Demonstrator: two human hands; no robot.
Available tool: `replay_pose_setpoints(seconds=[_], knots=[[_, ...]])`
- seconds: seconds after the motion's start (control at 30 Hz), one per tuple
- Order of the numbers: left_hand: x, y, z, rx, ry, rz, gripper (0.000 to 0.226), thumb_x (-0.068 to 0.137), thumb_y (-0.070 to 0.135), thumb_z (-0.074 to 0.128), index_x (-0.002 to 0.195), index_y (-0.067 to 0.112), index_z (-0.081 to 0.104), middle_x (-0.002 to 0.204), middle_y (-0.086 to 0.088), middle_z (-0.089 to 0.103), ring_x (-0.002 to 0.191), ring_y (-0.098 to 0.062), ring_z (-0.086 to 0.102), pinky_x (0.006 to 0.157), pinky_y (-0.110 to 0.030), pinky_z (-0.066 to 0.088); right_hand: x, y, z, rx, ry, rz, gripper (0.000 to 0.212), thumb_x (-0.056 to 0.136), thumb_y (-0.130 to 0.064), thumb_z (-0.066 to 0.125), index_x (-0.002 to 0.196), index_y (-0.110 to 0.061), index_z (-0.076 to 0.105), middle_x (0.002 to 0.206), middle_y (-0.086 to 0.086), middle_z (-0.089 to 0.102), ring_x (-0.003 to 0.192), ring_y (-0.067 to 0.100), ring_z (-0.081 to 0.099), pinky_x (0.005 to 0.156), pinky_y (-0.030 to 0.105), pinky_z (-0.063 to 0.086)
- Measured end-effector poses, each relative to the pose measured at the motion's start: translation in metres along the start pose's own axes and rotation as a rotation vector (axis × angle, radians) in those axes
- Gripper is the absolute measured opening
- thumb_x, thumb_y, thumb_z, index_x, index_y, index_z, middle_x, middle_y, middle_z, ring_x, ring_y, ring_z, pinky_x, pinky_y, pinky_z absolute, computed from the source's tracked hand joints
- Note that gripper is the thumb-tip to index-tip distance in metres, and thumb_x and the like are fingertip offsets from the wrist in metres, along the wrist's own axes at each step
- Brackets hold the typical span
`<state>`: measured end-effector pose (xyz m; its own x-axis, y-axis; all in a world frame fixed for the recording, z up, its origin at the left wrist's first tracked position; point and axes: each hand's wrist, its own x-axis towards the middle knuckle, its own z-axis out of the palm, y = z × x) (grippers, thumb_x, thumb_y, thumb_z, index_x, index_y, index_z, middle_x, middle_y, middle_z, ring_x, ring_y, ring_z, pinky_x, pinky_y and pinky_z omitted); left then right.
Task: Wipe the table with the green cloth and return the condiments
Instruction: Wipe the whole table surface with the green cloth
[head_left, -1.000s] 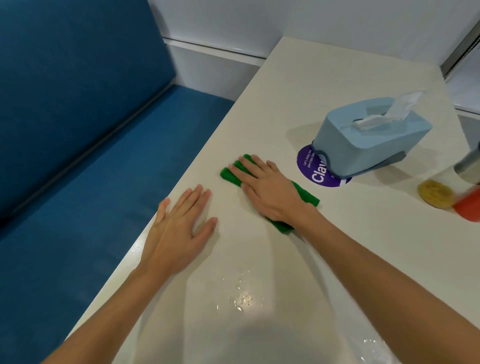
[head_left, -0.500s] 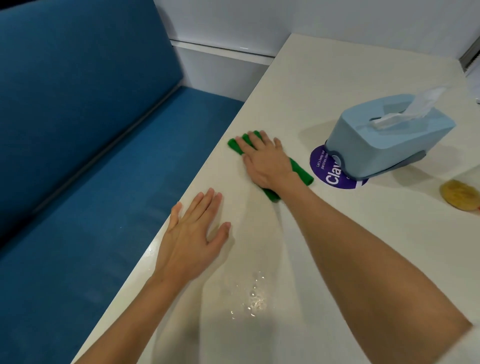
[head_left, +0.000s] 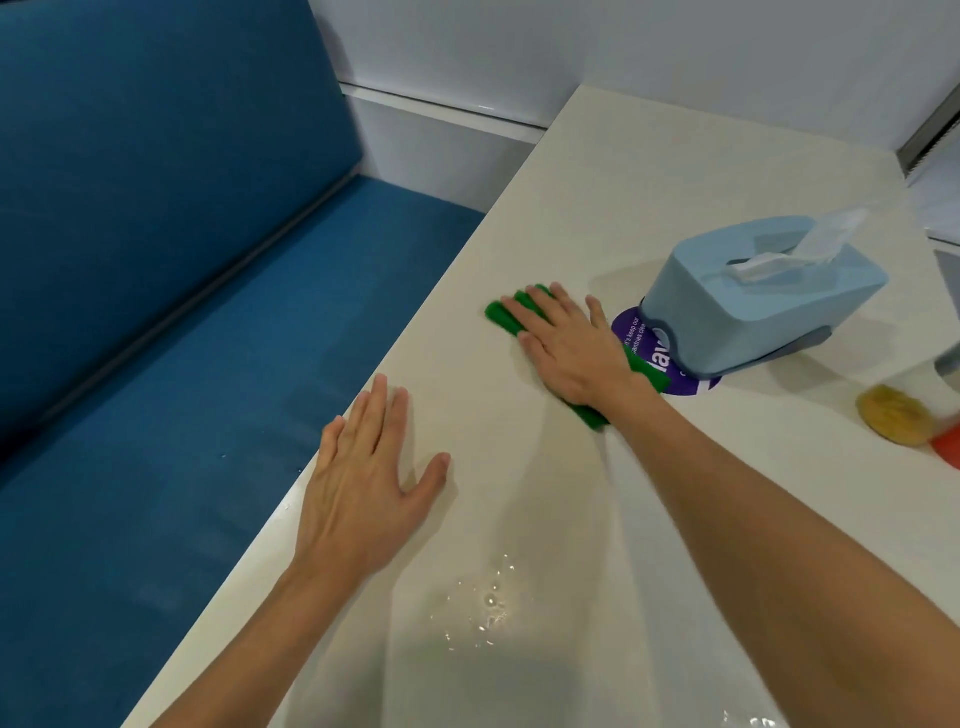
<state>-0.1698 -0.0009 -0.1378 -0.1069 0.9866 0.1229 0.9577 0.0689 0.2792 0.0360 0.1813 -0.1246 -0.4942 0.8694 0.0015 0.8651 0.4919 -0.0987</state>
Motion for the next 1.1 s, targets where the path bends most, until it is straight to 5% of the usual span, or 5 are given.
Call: replay_pose_setpoints(seconds=[0.17, 0.47, 0.67, 0.83, 1.1], knots=[[0.001, 0.003, -0.002, -0.041, 0.004, -0.059, 0.09, 0.085, 0.07, 0.021, 0.154, 0.012, 0.01, 0.162, 0.0, -0.003, 0.148, -0.011, -0.002, 0.116, -0.025, -0.005, 0.039, -0.056, 0.006, 0.029, -0.029, 0.081, 0.05, 0.102, -0.04, 0.016, 0.152, -0.036, 0.008, 0.161, 0.0, 0.007, 0.147, 0.027, -0.001, 0.116, 0.052, 0.0], [-0.001, -0.005, 0.002, -0.037, -0.008, -0.052, 0.096, 0.082, 0.073, 0.014, 0.154, 0.01, 0.004, 0.162, 0.0, -0.001, 0.149, -0.011, -0.003, 0.117, -0.025, -0.006, -0.046, -0.075, 0.009, 0.093, -0.036, -0.328, 0.047, 0.103, -0.038, 0.017, 0.15, -0.038, 0.017, 0.159, -0.009, 0.014, 0.147, 0.014, 0.006, 0.116, 0.043, 0.003], [-0.003, -0.001, 0.006, -0.046, -0.001, -0.052, 0.096, 0.082, 0.073, 0.01, 0.153, 0.009, 0.002, 0.161, -0.001, -0.005, 0.148, -0.012, -0.006, 0.117, -0.025, -0.01, -0.014, 0.009, 0.004, 0.011, 0.026, 0.061, 0.051, 0.101, -0.04, 0.012, 0.152, -0.034, 0.007, 0.161, -0.002, 0.007, 0.147, 0.018, 0.002, 0.116, 0.049, 0.0], [0.001, 0.001, 0.004, -0.071, 0.013, -0.063, 0.096, 0.081, 0.073, 0.009, 0.153, 0.012, -0.005, 0.158, 0.005, -0.014, 0.145, -0.006, -0.014, 0.115, -0.022, -0.016, 0.055, -0.014, 0.009, 0.041, 0.058, 0.334, 0.054, 0.102, -0.035, 0.021, 0.153, -0.02, 0.011, 0.159, 0.011, 0.01, 0.146, 0.031, 0.005, 0.116, 0.051, 0.004], [0.006, -0.006, 0.001, -0.025, 0.004, -0.028, 0.094, 0.085, 0.072, 0.016, 0.152, 0.007, 0.011, 0.161, -0.003, 0.005, 0.147, -0.012, 0.002, 0.115, -0.023, -0.009, 0.012, -0.061, 0.005, 0.074, -0.02, -0.235, 0.049, 0.103, -0.036, 0.016, 0.151, -0.034, 0.014, 0.16, -0.003, 0.012, 0.147, 0.02, 0.005, 0.117, 0.041, 0.005]])
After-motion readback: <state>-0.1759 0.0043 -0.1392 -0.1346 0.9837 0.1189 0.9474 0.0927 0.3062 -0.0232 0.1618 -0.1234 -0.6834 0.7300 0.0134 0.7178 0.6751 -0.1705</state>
